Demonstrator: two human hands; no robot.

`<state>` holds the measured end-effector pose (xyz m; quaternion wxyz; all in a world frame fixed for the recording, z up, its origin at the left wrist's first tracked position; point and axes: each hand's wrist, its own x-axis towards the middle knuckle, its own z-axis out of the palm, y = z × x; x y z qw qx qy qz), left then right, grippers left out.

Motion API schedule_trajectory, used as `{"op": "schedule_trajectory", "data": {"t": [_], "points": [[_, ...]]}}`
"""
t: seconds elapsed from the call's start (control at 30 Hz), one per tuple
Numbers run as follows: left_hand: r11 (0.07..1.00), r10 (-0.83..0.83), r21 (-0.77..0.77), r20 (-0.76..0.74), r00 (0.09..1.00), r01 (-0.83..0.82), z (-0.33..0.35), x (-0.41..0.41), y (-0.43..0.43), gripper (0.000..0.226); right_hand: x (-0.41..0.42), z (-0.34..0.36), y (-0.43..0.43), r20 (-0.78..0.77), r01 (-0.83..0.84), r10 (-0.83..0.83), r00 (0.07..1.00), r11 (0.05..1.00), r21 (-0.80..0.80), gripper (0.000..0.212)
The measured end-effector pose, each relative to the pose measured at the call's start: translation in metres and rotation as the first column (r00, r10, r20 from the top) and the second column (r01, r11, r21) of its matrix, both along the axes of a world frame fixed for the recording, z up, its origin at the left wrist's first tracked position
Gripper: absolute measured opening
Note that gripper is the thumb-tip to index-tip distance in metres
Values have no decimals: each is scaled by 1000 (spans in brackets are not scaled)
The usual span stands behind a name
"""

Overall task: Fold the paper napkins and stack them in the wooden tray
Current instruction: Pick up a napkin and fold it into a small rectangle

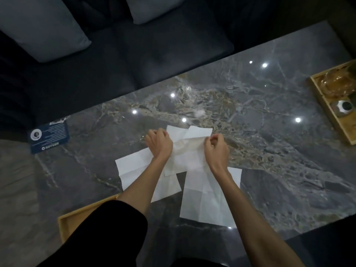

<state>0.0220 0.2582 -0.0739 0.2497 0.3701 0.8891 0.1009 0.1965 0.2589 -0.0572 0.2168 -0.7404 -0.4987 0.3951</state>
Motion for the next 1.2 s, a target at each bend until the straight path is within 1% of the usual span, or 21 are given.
{"op": "schedule_trajectory", "data": {"t": [0.03, 0.1, 0.17, 0.23, 0.27, 0.33, 0.47, 0.5, 0.53, 0.6, 0.67, 0.7, 0.77, 0.83, 0.87, 0.93, 0.97, 1.0, 1.07, 1.13, 1.2], "points": [[996, -76, 56, 44, 996, 74, 7, 0, 0, 28, 1, 7, 1, -26, -77, 78, 997, 997, 26, 14], [960, -273, 146, 268, 924, 241, 25, -3, -1, 60, 0, 28, 5, -77, -310, 314, 946, 949, 63, 13], [924, -369, 149, 586, 721, 353, 50, -9, -2, 77, -4, 55, 10, -111, -569, 573, 812, 820, 66, 15], [933, -300, 162, 844, 445, 321, 77, -18, -10, 76, -12, 85, 16, -143, -715, 711, 688, 698, 29, 19], [944, -271, 180, 900, 341, 277, 90, -24, -18, 70, -16, 100, 18, -187, -736, 724, 664, 677, 13, 22], [957, -242, 186, 935, 260, 224, 114, -37, -38, 60, -21, 132, 19, -310, -740, 707, 636, 672, 13, 30], [956, -243, 189, 937, 250, 223, 168, -69, -89, 49, -34, 174, 14, -479, -799, 693, 539, 601, -29, 26], [958, -255, 208, 932, 257, 196, 182, -75, -103, 47, -35, 178, 12, -561, -807, 657, 503, 589, -34, 26], [958, -279, 246, 917, 286, 146, 202, -89, -125, 47, -45, 187, 5, -688, -820, 589, 424, 572, -16, 30], [954, -283, 299, 908, 310, -4, 222, -97, -150, 44, -47, 184, -3, -948, -787, 230, 221, 616, -34, 58], [920, -235, 313, 922, 307, -236, 240, -111, -181, 31, -62, 180, -31, -991, -757, -122, 55, 642, -121, 85], [882, -202, 311, 929, 311, -355, 247, -117, -195, 25, -74, 177, -51, -982, -745, -191, 13, 653, -136, 94], [777, -97, 292, 930, 353, -557, 254, -131, -219, 20, -99, 172, -100, -971, -764, -235, -36, 633, -125, 102], [697, 8, 291, 911, 413, -655, 260, -143, -239, 24, -132, 173, -147, -967, -762, -240, -80, 640, -96, 104], [674, 64, 283, 898, 435, -682, 261, -150, -251, 24, -147, 178, -168, -988, -732, -155, -23, 675, -89, 100], [656, 127, 245, 897, 424, -714, 264, -167, -275, 28, -174, 188, -199, -935, -617, 129, 331, 779, -111, 73], [659, 139, 225, 902, 410, -718, 268, -181, -290, 29, -191, 198, -211, -853, -583, 271, 446, 811, -46, 61], [662, 146, 199, 911, 385, -723, 268, -188, -298, 30, -198, 202, -216, -777, -550, 349, 524, 835, 3, 56], [646, 127, 174, 936, 329, -743, 271, -207, -317, 35, -213, 212, -221, -723, -513, 383, 576, 857, 45, 45], [642, 96, 178, 946, 308, -746, 274, -225, -329, 41, -223, 226, -222, -699, -491, 395, 595, 868, 73, 31], [652, 27, 204, 956, 291, -730, 277, -243, -336, 45, -230, 237, -220, -675, -458, 399, 620, 883, 102, 25]]}}
